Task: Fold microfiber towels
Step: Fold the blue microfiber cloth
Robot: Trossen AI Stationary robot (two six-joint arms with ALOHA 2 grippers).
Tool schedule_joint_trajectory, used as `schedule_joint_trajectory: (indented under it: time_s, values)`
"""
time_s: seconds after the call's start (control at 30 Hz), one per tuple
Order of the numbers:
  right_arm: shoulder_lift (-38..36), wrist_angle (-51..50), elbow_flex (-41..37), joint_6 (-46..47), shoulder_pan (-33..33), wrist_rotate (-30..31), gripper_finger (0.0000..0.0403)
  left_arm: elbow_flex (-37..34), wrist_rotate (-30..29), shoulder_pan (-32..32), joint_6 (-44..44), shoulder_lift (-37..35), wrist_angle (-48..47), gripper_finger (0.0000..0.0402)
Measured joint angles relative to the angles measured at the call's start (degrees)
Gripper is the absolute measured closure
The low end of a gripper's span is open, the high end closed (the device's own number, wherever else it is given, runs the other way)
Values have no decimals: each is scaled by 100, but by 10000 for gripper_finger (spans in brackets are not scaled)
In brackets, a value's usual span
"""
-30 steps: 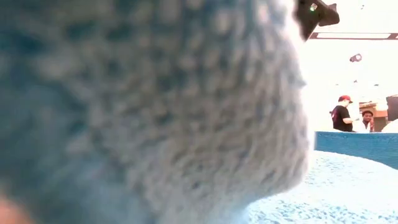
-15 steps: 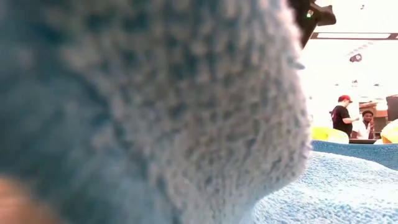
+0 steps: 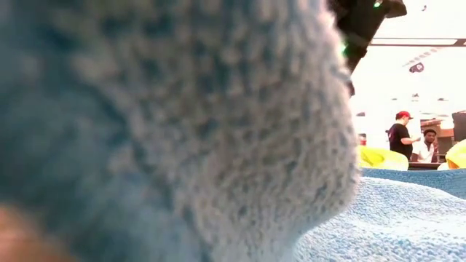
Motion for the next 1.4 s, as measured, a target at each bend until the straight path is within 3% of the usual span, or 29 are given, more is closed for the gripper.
schedule_joint_trajectory:
  time_s: [0.33,0.57,0.77,1.13,1.4]
  values:
    - [-1316,41,-820,-402,480,-84,280,134,-44,-4,294,-598,-40,272]
    - [-1933,548,-1404,-396,1034,-715,280,649,-162,2,814,-564,18,272]
    - [-2012,1221,-1753,-349,1438,-764,280,856,-415,29,893,-144,17,272]
    - [-1680,1607,-1810,-245,1516,-717,285,908,-420,216,896,634,7,272]
    - [-1500,1736,-1810,-360,1513,-603,289,914,-492,647,1103,691,-1308,272]
